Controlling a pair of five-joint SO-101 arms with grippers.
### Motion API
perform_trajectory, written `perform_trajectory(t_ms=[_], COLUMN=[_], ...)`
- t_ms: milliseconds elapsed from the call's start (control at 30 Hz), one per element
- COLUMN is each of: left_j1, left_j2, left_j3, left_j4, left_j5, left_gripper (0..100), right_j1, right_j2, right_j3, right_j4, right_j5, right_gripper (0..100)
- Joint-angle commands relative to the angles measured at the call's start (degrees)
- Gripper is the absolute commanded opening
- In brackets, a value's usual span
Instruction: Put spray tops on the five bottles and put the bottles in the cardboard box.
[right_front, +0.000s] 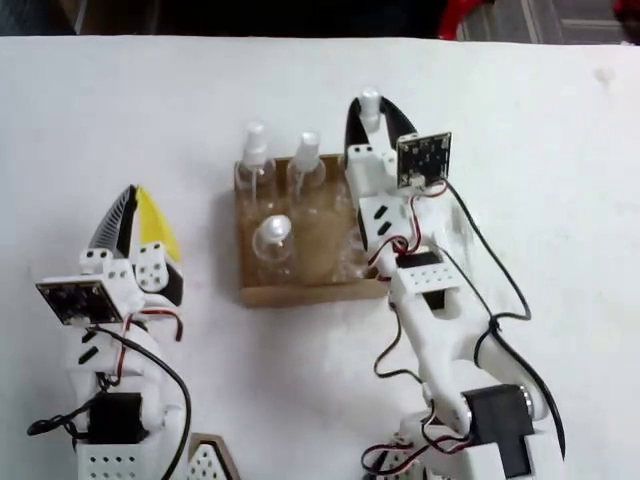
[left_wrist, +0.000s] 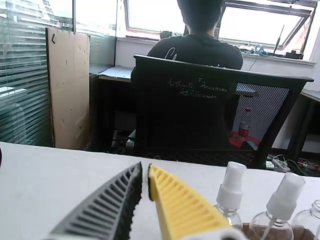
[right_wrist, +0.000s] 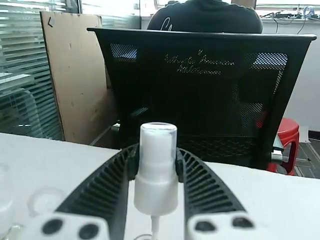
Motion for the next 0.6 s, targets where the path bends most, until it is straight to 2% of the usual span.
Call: perform_trajectory(t_ms=[0,467,567], left_j1=[0.7,0.7,0.7], left_j2=[0.0,0.0,0.0], left_j3=[-0.3,-0.3,-0.3], left_j4=[-1.5,-1.5,-1.5], left_j5=[-0.7,-0.7,-0.7], left_gripper=[3,3,3], right_j1=[-1.4,-2.8,-2.8], right_j2=[-0.6,0.0,-0.1], right_j3=[1.8,3.3,3.3], right_j4=[-1.5,-1.1,0.1], right_j5=[-0.3,-0.1,-0.2], right_gripper=[1.6,2.5,8.0])
